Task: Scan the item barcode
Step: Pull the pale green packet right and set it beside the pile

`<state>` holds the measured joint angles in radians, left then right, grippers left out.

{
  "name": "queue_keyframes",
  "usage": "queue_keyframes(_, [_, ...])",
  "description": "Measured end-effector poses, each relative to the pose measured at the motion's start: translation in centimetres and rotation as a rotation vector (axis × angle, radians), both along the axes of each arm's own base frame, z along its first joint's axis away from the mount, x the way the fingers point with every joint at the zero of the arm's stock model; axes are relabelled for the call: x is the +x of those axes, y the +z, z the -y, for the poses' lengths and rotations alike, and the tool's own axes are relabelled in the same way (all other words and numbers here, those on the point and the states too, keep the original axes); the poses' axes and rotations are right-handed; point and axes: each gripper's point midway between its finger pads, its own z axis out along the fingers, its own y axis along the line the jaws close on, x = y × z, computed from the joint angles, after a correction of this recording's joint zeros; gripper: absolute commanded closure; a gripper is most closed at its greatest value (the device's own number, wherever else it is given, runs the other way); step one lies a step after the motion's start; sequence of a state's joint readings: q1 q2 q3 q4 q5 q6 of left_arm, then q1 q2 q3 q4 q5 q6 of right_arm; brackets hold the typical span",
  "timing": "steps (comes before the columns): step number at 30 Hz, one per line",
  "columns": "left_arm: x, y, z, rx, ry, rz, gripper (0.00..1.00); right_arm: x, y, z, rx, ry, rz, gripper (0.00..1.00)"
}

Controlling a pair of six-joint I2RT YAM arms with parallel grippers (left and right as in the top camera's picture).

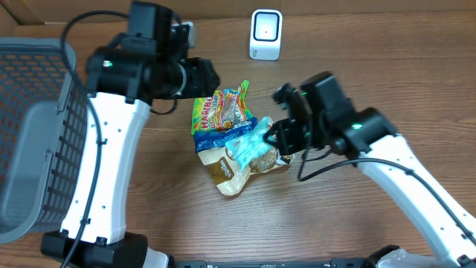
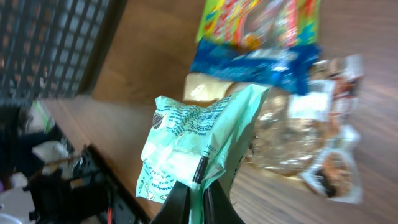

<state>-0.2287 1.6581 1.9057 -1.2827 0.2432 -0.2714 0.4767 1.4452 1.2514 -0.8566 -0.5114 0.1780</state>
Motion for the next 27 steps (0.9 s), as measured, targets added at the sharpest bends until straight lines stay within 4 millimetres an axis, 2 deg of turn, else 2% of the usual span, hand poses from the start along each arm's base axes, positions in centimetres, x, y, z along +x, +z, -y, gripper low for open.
queue_keyframes(3, [0.4, -1.4, 2.4, -0.034, -0.016, 0.002, 0.34, 1.9, 0.0, 2.6, -0.003, -0.083, -0.001, 0.96])
queue_keyframes(7, [1.0, -4.4, 5.6, -0.085, -0.013, -0.011, 0.25, 4.1, -0.5, 6.1, -0.011, -0.202, -0.026, 0.96])
queue_keyframes(10, [1.1, -6.9, 7.6, -0.126, 0.005, -0.029, 0.28, 5.3, -1.2, 8.6, -0.024, -0.298, -0.057, 0.96])
queue_keyframes(11, [0.9, -8.5, 8.7, -0.151, 0.01, -0.05, 0.3, 5.7, -1.5, 9.3, -0.034, -0.327, -0.067, 0.96])
queue_keyframes(12, [1.0, -9.3, 9.6, -0.176, 0.007, -0.046, 0.31, 6.1, -2.0, 10.1, -0.044, -0.358, -0.078, 0.96])
queue_keyframes(14, [1.2, -10.1, 11.2, -0.221, -0.005, -0.035, 0.31, 6.8, -3.3, 11.1, -0.056, -0.4, -0.092, 0.96])
queue_keyframes(16, [1.3, -10.4, 12.7, -0.259, -0.023, -0.014, 0.31, 6.9, -5.6, 11.9, -0.078, -0.432, -0.131, 0.96])
queue_keyframes(19, [1.2, -9.8, 14.6, -0.282, -0.047, 0.025, 0.31, 6.3, -9.6, 12.5, -0.111, -0.455, -0.184, 0.96])
queue_keyframes(21, [1.0, -9.8, 15.2, -0.279, -0.054, 0.032, 0.31, 5.8, -11.4, 13.1, -0.135, -0.47, -0.209, 0.96])
queue_keyframes(22, [0.8, -9.8, 15.3, -0.274, -0.057, 0.032, 0.31, 5.5, -12.1, 13.5, -0.15, -0.482, -0.22, 0.92])
queue_keyframes(24, [0.7, -10.0, 15.3, -0.262, -0.053, 0.032, 0.31, 5.5, -12.9, 14.9, -0.182, -0.52, -0.224, 0.64])
queue_keyframes(25, [0.8, -10.0, 15.1, -0.256, -0.049, 0.034, 0.31, 5.6, -12.9, 15.3, -0.186, -0.533, -0.22, 0.55])
queue_keyframes(27, [0.9, -10.1, 14.9, -0.246, -0.049, 0.039, 0.3, 5.9, -12.9, 16.1, -0.192, -0.549, -0.213, 0.52])
